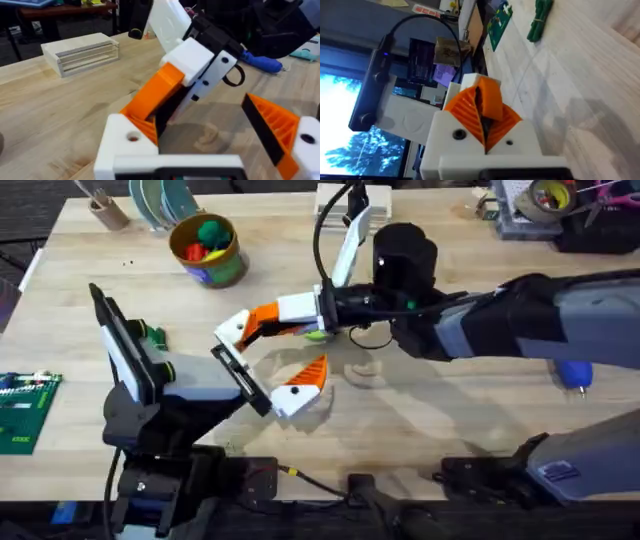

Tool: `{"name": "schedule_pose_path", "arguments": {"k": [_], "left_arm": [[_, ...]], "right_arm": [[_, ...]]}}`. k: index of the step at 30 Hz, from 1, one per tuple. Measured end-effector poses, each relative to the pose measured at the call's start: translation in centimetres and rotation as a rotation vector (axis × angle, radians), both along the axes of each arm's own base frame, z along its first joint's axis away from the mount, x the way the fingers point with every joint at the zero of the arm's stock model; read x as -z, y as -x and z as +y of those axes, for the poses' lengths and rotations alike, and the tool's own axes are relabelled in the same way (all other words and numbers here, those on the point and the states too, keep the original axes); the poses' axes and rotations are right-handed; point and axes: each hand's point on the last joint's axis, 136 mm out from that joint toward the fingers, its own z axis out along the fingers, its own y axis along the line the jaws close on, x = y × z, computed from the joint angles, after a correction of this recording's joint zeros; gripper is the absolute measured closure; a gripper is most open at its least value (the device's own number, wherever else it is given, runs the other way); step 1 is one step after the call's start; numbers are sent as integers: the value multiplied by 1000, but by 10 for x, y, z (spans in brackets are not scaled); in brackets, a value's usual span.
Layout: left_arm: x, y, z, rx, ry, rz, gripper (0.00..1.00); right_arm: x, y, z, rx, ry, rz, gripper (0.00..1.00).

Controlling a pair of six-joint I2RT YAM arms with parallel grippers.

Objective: Pick up the gripper from the table and insert it into the empty holder that is missing its gripper. Then pick up a screw, insert it into the mounting hole, and use the screwdriver to tighten it. Finally, clean up the table by picking up the vegetable and placing it into the bucket.

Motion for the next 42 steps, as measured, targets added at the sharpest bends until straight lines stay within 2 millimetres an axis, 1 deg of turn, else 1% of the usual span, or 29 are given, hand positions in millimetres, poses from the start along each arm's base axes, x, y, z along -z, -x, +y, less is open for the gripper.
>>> {"name": "schedule_pose_path", "arguments": {"k": [2,7,16,21,24,26,27,28,29,31,33,35,42], "left_arm": [[0,0,0,0,0,0,8],[0,0,0,3,0,0,8],[0,3,-2,20,1,0,8],[0,8,-6,55,0,-2,8],[0,12,-10,83,0,-3,8],[0,14,-11,100,0,-2,8],[0,15,-12,109,1,-2,8],[0,17,-14,120,1,-1,8],[0,19,-15,134,3,1,8],[0,23,-18,161,4,3,8],[1,26,-20,178,5,5,7],[1,27,-20,186,6,6,9],[1,29,-21,200,7,8,8]], "right_arm": [[0,0,0,0,0,0,985],[2,0,-2,-6,10,18,894],[1,2,-6,-38,8,31,823],[0,5,-13,-86,-2,31,736],[-2,8,-18,-121,-12,34,712],[-3,9,-23,-141,-18,38,678],[-4,9,-24,-149,-21,40,641],[-4,8,-26,-153,-23,41,573],[-5,6,-28,-151,-26,37,455],[-7,2,-32,-146,-32,28,315],[-8,-2,-34,-137,-35,23,215],[-8,-5,-36,-130,-35,22,187],[-8,-6,-37,-128,-36,22,183]]}}
